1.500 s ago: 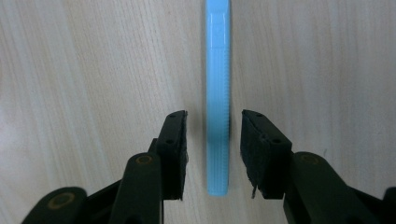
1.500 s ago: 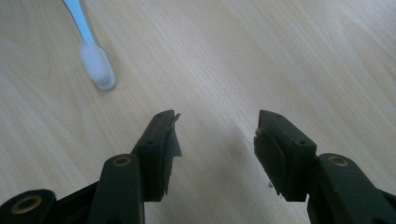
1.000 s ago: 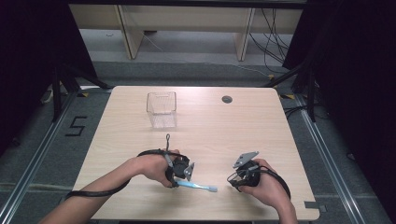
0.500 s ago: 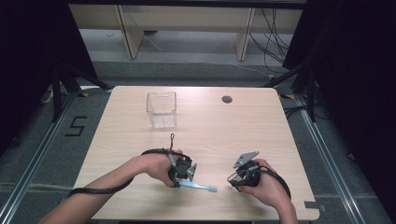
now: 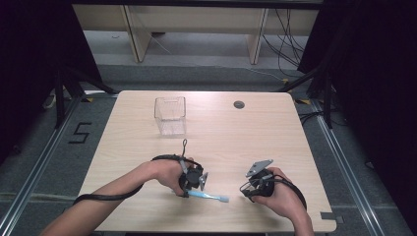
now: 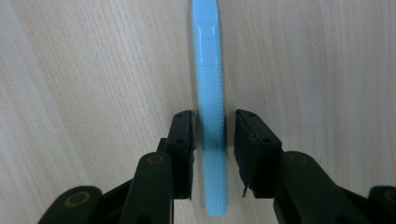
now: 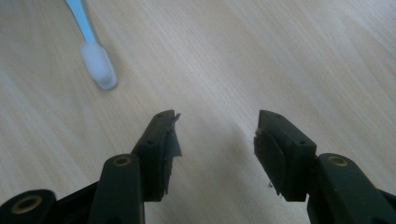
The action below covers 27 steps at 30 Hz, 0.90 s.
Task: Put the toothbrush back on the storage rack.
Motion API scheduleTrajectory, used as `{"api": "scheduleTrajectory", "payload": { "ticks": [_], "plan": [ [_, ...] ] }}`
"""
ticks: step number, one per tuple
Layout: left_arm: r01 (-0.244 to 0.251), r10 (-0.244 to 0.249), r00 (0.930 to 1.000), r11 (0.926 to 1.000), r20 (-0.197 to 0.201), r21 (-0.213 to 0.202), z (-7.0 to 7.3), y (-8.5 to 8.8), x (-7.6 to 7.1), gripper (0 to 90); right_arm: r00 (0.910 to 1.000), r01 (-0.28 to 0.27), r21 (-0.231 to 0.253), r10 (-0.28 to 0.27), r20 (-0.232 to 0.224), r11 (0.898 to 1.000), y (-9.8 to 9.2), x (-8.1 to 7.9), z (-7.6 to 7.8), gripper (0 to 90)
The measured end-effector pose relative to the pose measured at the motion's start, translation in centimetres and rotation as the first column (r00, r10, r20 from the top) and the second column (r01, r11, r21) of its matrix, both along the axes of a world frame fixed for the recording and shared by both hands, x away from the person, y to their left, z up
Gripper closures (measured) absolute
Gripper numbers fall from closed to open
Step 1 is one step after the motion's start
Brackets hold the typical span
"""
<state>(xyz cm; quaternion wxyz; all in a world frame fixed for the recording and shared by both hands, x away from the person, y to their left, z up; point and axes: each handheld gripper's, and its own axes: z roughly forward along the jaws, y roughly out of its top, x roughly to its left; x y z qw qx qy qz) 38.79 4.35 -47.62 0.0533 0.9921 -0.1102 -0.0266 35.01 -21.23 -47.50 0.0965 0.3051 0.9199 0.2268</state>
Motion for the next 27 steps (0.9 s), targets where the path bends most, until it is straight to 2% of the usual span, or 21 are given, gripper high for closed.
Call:
{"api": "scheduleTrajectory", "payload": {
  "ticks": [5, 9, 11, 13, 16, 17, 18, 19, 20, 22, 23, 24, 25, 26, 27],
  "plan": [
    [-0.003, 0.003, 0.9999, 0.9999, -0.012, 0.013, -0.11, -0.13, 0.05, 67.0, 1.0, 0.006, 0.002, -0.006, -0.007, 1.0, 0.0, -0.05, -0.02, 48.4],
    [0.003, -0.003, 1.0, 0.9999, -0.006, 0.015, -0.16, -0.21, 0.08, 67.6, 1.0, -0.009, 0.001, 0.009, 0.002, 1.0, -0.06, 0.02, -0.03, 48.4],
    [0.009, -0.009, 1.0, 0.9998, 0.0, 0.016, -0.16, -0.28, 0.04, 68.2, 1.0, -0.007, 0.001, 0.007, 0.0, 1.0, -0.05, 0.02, -0.02, 48.4],
    [0.039, -0.039, 0.9991, 0.9987, 0.016, 0.032, -0.07, -0.36, 0.14, 69.8, 1.0, -0.006, 0.0, 0.006, -0.001, 1.0, -0.02, 0.0, -0.04, 48.4],
    [0.046, -0.047, 0.9986, 0.9984, 0.025, 0.032, -0.07, -0.4, 0.11, 73.2, 0.9999, 0.006, -0.005, -0.006, -0.009, 1.0, 0.07, -0.12, -0.05, 48.5],
    [0.074, -0.077, 0.9961, 0.9958, 0.045, 0.053, 0.03, -0.5, 0.21, 74.4, 0.9995, 0.023, -0.004, -0.023, -0.023, 1.0, 0.19, -0.25, -0.05, 48.5],
    [0.069, -0.072, 0.9962, 0.9965, 0.05, 0.047, -0.01, -0.49, 0.14, 75.6, 0.9997, 0.01, 0.0, -0.01, -0.02, 1.0, 0.13, -0.2, -0.05, 48.5],
    [0.034, -0.035, 0.9986, 0.9993, 0.039, 0.019, -0.17, -0.39, -0.14, 75.9, 0.9997, 0.012, -0.001, -0.012, -0.021, 1.0, 0.14, -0.21, -0.05, 48.5],
    [0.035, -0.035, 0.9984, 0.9992, 0.043, 0.017, -0.18, -0.38, -0.2, 76.2, 0.9999, 0.006, -0.002, -0.006, -0.012, 1.0, 0.11, -0.19, -0.07, 48.5],
    [0.085, -0.089, 0.9936, 0.9952, 0.07, 0.049, 0.02, -0.51, -0.1, 77.3, 1.0, 0.003, -0.006, -0.003, -0.007, 1.0, 0.03, -0.13, 0.01, 48.6],
    [0.07, -0.071, 0.9948, 0.9972, 0.072, 0.028, -0.06, -0.48, -0.29, 77.6, 0.9999, 0.008, -0.003, -0.008, -0.012, 1.0, 0.04, -0.17, 0.0, 48.6],
    [0.089, -0.092, 0.9921, 0.9951, 0.085, 0.043, 0.01, -0.54, -0.28, 77.7, 0.9998, 0.01, -0.001, -0.01, -0.016, 1.0, 0.02, -0.19, 0.01, 48.6],
    [0.099, -0.103, 0.9907, 0.9938, 0.089, 0.051, 0.06, -0.58, -0.29, 77.8, 0.9999, -0.014, -0.002, 0.014, 0.003, 1.0, -0.08, 0.01, -0.05, 48.6],
    [0.076, -0.079, 0.9934, 0.9966, 0.084, 0.032, -0.04, -0.52, -0.44, 77.9, 1.0, -0.007, -0.003, 0.007, 0.002, 1.0, -0.07, -0.05, -0.05, 48.6],
    [0.074, -0.076, 0.9938, 0.9968, 0.082, 0.03, -0.04, -0.5, -0.45, 77.9, 1.0, -0.005, -0.002, 0.005, 0.001, 1.0, -0.06, -0.07, -0.1, 48.6]
  ]
}}
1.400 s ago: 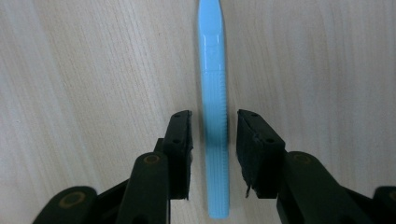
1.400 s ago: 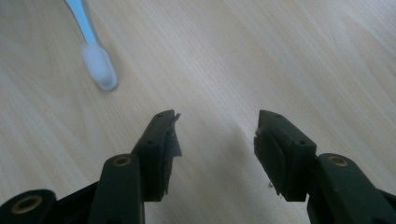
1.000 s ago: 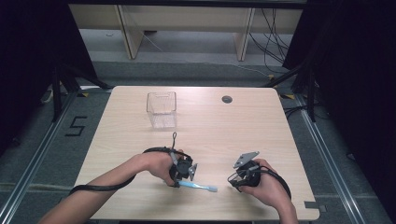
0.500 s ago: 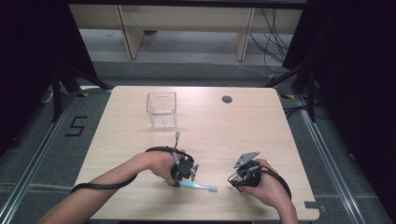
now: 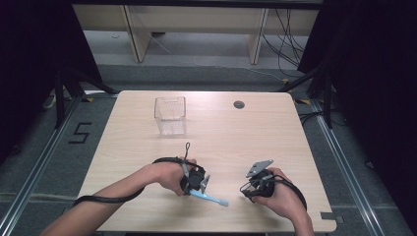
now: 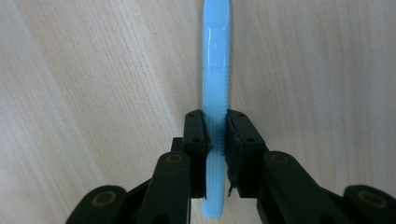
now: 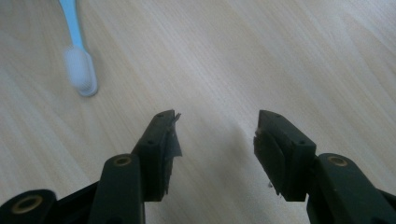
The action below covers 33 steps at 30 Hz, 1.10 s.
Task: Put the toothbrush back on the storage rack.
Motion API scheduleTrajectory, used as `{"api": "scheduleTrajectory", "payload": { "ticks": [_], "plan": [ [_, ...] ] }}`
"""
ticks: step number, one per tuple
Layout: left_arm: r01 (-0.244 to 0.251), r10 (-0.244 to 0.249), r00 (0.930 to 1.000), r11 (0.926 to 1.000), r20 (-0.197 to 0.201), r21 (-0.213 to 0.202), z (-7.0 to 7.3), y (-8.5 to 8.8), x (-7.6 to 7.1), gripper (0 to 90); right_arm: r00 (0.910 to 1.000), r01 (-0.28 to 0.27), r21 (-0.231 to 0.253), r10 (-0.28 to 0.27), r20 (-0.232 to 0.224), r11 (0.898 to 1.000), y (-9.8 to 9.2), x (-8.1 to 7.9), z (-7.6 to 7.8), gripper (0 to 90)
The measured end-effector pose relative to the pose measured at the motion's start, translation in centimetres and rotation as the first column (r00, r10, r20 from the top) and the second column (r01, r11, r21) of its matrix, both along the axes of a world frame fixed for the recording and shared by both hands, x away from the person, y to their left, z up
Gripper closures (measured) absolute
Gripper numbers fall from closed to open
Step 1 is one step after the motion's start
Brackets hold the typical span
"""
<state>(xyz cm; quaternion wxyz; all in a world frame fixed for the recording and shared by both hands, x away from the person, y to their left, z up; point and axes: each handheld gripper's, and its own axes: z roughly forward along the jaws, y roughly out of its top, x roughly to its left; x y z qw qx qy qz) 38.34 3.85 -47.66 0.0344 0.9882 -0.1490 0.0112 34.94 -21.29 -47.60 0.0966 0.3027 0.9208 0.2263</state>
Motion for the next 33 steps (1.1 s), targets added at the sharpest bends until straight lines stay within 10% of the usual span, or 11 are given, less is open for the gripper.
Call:
{"api": "scheduleTrajectory", "payload": {
  "ticks": [16, 33],
  "plan": [
    [-0.082, 0.075, 0.9959, 0.9861, -0.051, -0.144, 1.1, 2.0, 0.2, 78.1, 0.9999, 0.015, 0.005, -0.015, 0.004, 1.0, -0.4, 0.0, 0.1, 48.9],
    [-0.174, 0.139, 0.9825, 0.9247, -0.123, -0.339, 2.5, 6.6, 0.7, 78.1, 0.9999, 0.011, 0.009, -0.011, 0.004, 1.0, -0.3, 0.2, -0.4, 49.0]
  ]
}}
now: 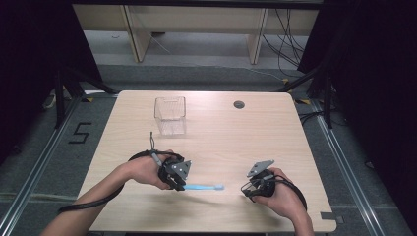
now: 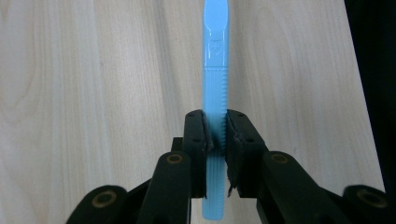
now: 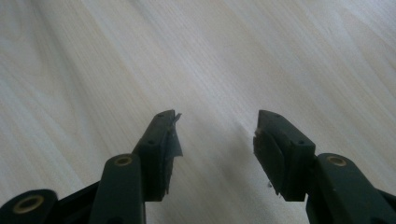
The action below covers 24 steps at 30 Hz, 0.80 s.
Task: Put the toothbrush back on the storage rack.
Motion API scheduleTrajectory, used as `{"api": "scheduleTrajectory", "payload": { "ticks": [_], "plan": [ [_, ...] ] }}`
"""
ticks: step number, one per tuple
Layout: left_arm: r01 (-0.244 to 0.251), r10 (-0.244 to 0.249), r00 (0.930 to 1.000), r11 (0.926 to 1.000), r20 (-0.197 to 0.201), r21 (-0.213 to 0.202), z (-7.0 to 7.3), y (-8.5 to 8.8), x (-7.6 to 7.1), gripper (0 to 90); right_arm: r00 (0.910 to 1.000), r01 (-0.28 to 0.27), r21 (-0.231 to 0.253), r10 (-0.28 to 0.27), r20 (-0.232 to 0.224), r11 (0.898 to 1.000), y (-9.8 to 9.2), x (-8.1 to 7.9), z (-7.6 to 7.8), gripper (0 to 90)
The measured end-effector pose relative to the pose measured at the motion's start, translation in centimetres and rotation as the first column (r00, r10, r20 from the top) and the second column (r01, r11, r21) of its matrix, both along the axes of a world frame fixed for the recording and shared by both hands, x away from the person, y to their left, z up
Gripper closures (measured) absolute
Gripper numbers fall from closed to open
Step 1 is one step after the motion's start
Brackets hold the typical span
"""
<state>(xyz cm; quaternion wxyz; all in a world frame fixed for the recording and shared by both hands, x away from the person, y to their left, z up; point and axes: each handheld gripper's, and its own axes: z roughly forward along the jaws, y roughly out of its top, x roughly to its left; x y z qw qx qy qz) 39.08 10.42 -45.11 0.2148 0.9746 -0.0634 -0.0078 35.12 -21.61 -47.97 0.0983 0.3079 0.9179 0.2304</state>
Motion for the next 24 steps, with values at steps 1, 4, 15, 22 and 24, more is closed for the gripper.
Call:
{"api": "scheduleTrajectory", "payload": {
  "ticks": [1, 4, 15, 22, 24],
  "plan": [
    [-0.003, 0.003, 1.0, 1.0, 0.002, -0.009, 0.1, 0.2, -0.1, 78.1, 1.0, -0.001, 0.0, 0.001, 0.0, 1.0, 0.0, 0.0, 0.0, 49.0],
    [-0.015, 0.015, 0.9999, 0.9986, 0.007, -0.051, 0.3, 0.7, -0.3, 78.1, 1.0, 0.007, 0.005, -0.007, -0.006, 1.0, 0.2, -0.1, -0.1, 49.1],
    [-0.131, 0.137, 0.9904, 0.9697, 0.015, -0.206, 0.9, 2.6, -0.5, 78.1, 1.0, 0.004, 0.011, -0.004, -0.005, 1.0, 0.4, -0.2, -0.3, 49.2],
    [-0.184, 0.199, 0.9797, 0.9372, 0.022, -0.296, 0.7, 3.6, -0.4, 78.1, 1.0, 0.004, 0.012, -0.004, -0.002, 1.0, 0.3, -0.1, -0.3, 49.2],
    [-0.202, 0.221, 0.9752, 0.921, 0.018, -0.333, 0.7, 3.9, -0.4, 78.1, 0.9999, 0.005, 0.012, -0.005, -0.009, 1.0, 0.4, -0.2, -0.4, 49.2]
  ]
}}
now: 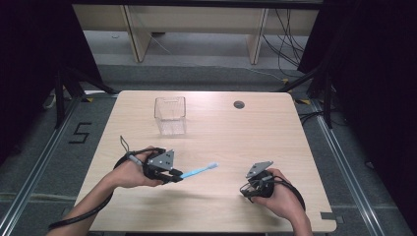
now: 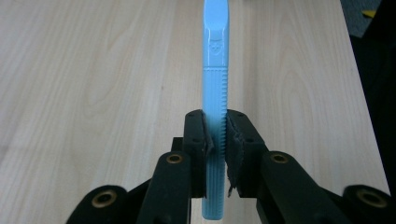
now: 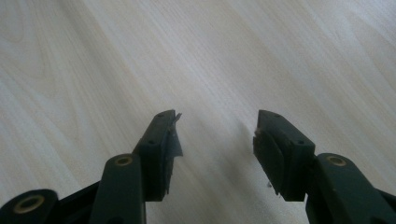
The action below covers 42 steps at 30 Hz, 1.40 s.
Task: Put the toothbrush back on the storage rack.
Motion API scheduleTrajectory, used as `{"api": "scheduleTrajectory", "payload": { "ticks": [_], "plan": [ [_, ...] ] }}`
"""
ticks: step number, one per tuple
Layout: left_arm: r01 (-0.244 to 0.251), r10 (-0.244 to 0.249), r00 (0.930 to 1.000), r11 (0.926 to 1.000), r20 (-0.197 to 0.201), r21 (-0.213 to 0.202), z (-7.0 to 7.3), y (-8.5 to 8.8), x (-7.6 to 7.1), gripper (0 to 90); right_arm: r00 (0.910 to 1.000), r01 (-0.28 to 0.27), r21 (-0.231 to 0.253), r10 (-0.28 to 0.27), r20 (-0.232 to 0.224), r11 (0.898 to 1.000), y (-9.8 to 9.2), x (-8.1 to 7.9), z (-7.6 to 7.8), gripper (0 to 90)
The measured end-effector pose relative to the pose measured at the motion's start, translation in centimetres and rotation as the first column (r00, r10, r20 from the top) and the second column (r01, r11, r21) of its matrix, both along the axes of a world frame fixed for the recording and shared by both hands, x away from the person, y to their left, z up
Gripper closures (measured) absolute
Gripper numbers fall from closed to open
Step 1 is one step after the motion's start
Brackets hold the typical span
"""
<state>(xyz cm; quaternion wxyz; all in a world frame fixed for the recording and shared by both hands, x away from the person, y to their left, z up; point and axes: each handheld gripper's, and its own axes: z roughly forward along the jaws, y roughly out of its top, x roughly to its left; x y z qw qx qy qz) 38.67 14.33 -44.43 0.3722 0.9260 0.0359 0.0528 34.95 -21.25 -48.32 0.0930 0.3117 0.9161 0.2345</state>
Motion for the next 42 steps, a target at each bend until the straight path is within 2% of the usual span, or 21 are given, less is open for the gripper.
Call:
{"api": "scheduleTrajectory", "payload": {
  "ticks": [1, 3, 6, 8, 13, 14, 16, 19, 22, 25, 26, 28, 30, 34, 35, 36, 37, 38, 40, 41, 42],
  "plan": [
    [-0.012, 0.012, 0.9999, 0.9997, 0.0, -0.023, 0.0, 0.1, 0.0, 78.1, 0.9995, -0.028, -0.002, 0.028, 0.016, 1.0, -0.1, 0.2, 0.0, 49.2],
    [-0.029, 0.03, 0.9995, 0.9985, 0.013, -0.047, 0.0, 0.5, 0.0, 78.1, 0.9998, -0.014, 0.003, 0.014, 0.014, 1.0, 0.0, 0.1, -0.1, 49.2],
    [-0.052, 0.054, 0.9985, 0.9945, 0.014, -0.091, -0.1, 0.8, -0.2, 78.1, 0.9987, -0.04, -0.001, 0.04, 0.033, 0.999, 0.1, 0.3, -0.2, 49.2],
    [-0.063, 0.064, 0.9979, 0.992, 0.007, -0.11, -0.2, 1.0, -0.2, 78.2, 1.0, -0.001, 0.002, 0.001, 0.004, 1.0, 0.2, 0.0, -0.1, 49.2],
    [-0.077, 0.075, 0.9971, 0.9857, -0.017, -0.15, -0.3, 1.7, -0.2, 78.1, 0.9999, 0.0, 0.0, 0.0, 0.011, 1.0, 0.2, 0.0, -0.1, 49.2],
    [-0.081, 0.08, 0.9967, 0.9844, -0.013, -0.156, -0.3, 1.9, -0.3, 78.1, 0.9992, -0.026, -0.004, 0.026, 0.029, 1.0, 0.1, 0.1, -0.1, 49.2],
    [-0.092, 0.091, 0.9957, 0.9808, -0.016, -0.172, -0.4, 2.1, -0.3, 78.1, 0.9999, -0.006, -0.005, 0.006, 0.013, 1.0, 0.2, 0.0, -0.1, 49.2],
    [-0.107, 0.108, 0.9941, 0.9739, -0.009, -0.2, -0.6, 2.4, -0.4, 78.1, 0.9997, -0.013, -0.002, 0.013, 0.021, 1.0, 0.2, 0.0, -0.1, 49.2],
    [-0.123, 0.125, 0.9921, 0.9615, -0.005, -0.246, -0.6, 2.6, -0.4, 78.2, 0.9997, -0.012, 0.002, 0.012, 0.022, 1.0, 0.3, -0.1, -0.1, 49.2],
    [-0.144, 0.151, 0.9885, 0.9541, 0.007, -0.263, -0.5, 2.8, -0.5, 78.2, 0.9998, -0.008, 0.002, 0.008, 0.017, 1.0, 0.3, -0.1, -0.1, 49.2],
    [-0.154, 0.16, 0.9871, 0.9485, -0.002, -0.277, -0.5, 2.9, -0.5, 78.2, 0.9996, -0.015, 0.0, 0.015, 0.024, 1.0, 0.3, 0.0, -0.1, 49.2],
    [-0.157, 0.166, 0.986, 0.9471, 0.011, -0.28, -0.5, 3.0, -0.5, 78.2, 0.9997, -0.014, -0.002, 0.014, 0.022, 1.0, 0.3, 0.0, -0.1, 49.2],
    [-0.176, 0.185, 0.9827, 0.9303, -0.002, -0.322, -0.6, 3.1, -0.6, 78.2, 0.9998, -0.011, 0.002, 0.011, 0.016, 1.0, 0.4, 0.0, -0.2, 49.2],
    [-0.198, 0.21, 0.9776, 0.9166, -0.001, -0.348, -0.6, 3.4, -0.6, 78.2, 0.9995, -0.019, 0.0, 0.019, 0.025, 1.0, 0.4, 0.0, -0.2, 49.2],
    [-0.206, 0.221, 0.9752, 0.9095, 0.001, -0.361, -0.5, 3.5, -0.7, 78.2, 0.9993, -0.028, 0.0, 0.028, 0.024, 1.0, 0.4, 0.1, -0.2, 49.2],
    [-0.215, 0.231, 0.973, 0.8976, -0.004, -0.385, -0.6, 3.5, -0.7, 78.2, 0.9994, -0.025, -0.002, 0.025, 0.025, 1.0, 0.4, 0.0, -0.2, 49.2],
    [-0.215, 0.231, 0.9729, 0.8959, -0.007, -0.388, -0.6, 3.5, -0.6, 78.2, 0.9992, -0.029, -0.001, 0.029, 0.026, 1.0, 0.4, 0.0, -0.2, 49.2],
    [-0.23, 0.25, 0.9683, 0.8907, 0.0, -0.392, -0.5, 3.6, -0.7, 78.2, 0.9994, -0.022, -0.001, 0.022, 0.026, 1.0, 0.5, 0.0, -0.3, 49.2],
    [-0.241, 0.266, 0.9639, 0.8735, 0.001, -0.423, -0.5, 3.7, -0.7, 78.2, 0.9994, -0.021, -0.001, 0.021, 0.028, 1.0, 0.5, 0.0, -0.3, 49.2],
    [-0.254, 0.282, 0.9594, 0.8688, 0.002, -0.425, -0.4, 3.9, -0.7, 78.2, 0.9994, -0.021, -0.001, 0.021, 0.028, 1.0, 0.5, 0.0, -0.3, 49.2],
    [-0.263, 0.292, 0.9564, 0.853, -0.004, -0.451, -0.5, 3.9, -0.6, 78.2, 0.9994, -0.02, 0.0, 0.02, 0.029, 1.0, 0.5, 0.0, -0.3, 49.2]
  ]
}}
